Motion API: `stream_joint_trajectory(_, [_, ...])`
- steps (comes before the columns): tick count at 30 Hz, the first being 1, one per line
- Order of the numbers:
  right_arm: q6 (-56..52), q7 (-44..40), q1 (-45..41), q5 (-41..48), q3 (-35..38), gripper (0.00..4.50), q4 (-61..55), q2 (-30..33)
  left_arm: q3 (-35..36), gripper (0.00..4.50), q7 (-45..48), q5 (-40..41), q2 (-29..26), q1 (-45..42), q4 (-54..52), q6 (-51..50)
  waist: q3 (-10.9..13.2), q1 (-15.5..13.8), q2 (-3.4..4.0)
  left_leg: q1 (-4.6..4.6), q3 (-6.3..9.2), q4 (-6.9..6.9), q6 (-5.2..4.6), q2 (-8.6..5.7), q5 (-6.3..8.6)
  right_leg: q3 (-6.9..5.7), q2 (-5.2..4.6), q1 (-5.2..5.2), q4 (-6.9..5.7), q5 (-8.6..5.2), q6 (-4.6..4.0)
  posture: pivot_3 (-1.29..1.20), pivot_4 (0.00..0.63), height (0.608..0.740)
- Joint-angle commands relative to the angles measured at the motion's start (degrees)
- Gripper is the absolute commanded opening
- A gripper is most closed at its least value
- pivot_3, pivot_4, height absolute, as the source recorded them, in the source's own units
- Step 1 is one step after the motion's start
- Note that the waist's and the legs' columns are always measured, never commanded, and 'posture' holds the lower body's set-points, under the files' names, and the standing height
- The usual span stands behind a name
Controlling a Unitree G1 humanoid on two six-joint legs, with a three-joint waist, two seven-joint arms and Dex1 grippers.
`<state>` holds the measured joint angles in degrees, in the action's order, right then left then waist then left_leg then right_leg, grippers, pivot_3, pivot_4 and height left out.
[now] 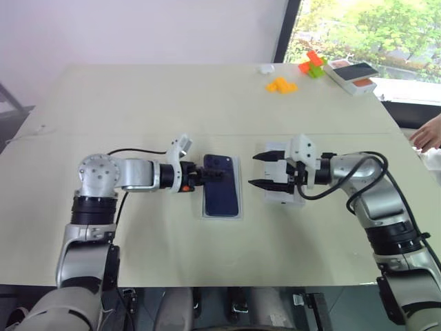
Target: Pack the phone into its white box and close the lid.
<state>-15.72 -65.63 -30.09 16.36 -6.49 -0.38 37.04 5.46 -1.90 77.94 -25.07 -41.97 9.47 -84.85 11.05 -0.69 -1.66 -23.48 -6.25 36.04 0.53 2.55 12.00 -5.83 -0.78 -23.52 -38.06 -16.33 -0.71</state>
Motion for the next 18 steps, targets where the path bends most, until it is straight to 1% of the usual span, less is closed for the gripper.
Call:
stream_joint_trajectory(1, [0.9,0.1,-1.5,0.0,0.0,3.4,-0.5,-0.5,0.4,4.46,3.2,-2.8,-0.8,-0.7,-2.9,0.1,0.0,0.0,0.0,0.0,0.0,0.0,0.0,0.0,0.0,0.0,0.0,0.0,0.0,0.0,0.0,0.0,0.15,0.737])
stream_joint_trajectory(3, [1.0,0.1,-1.6,-0.1,0.0,3.4,-0.4,-0.6,-0.4,4.46,4.8,-4.9,-1.3,-0.4,-4.4,-0.1,0.0,0.1,0.0,0.0,0.0,0.0,0.0,0.0,0.0,0.0,0.0,0.0,0.0,0.0,0.0,0.0,0.15,0.737])
stream_joint_trajectory(4, [1.0,0.0,-1.7,-0.2,0.0,3.4,-0.4,-0.7,0.4,4.46,5.0,-6.0,-1.4,-0.7,-3.3,0.2,0.0,0.1,0.0,0.0,0.0,-0.01,0.0,0.0,0.0,0.0,0.0,-0.01,0.0,0.0,0.0,0.0,0.15,0.737])
stream_joint_trajectory(6, [1.1,0.0,-1.8,-0.4,-0.1,3.4,-0.3,-0.8,-0.4,4.46,7.3,-8.9,-2.9,-0.7,-3.7,0.6,0.0,0.1,0.0,0.0,0.0,-0.02,0.0,0.0,0.0,0.0,0.0,-0.01,0.0,0.0,-0.01,0.0,0.15,0.737])
stream_joint_trajectory(10, [1.3,-0.1,-1.7,-0.6,-0.2,3.4,-0.2,-0.9,0.5,4.46,9.3,-11.5,-3.1,-0.8,-4.0,0.0,0.0,0.0,0.0,0.0,0.0,-0.02,0.0,0.01,0.0,0.0,0.0,-0.02,0.0,0.0,-0.01,0.0,0.15,0.737])
stream_joint_trajectory(18, [0.7,1.2,-3.3,0.1,0.3,3.4,0.6,-2.3,4.3,4.46,11.8,-13.6,-4.6,1.2,-7.9,-1.1,0.0,0.2,0.0,-0.02,0.0,-0.03,0.0,0.01,0.0,0.0,-0.02,-0.03,0.0,0.0,-0.01,0.0,0.15,0.737])
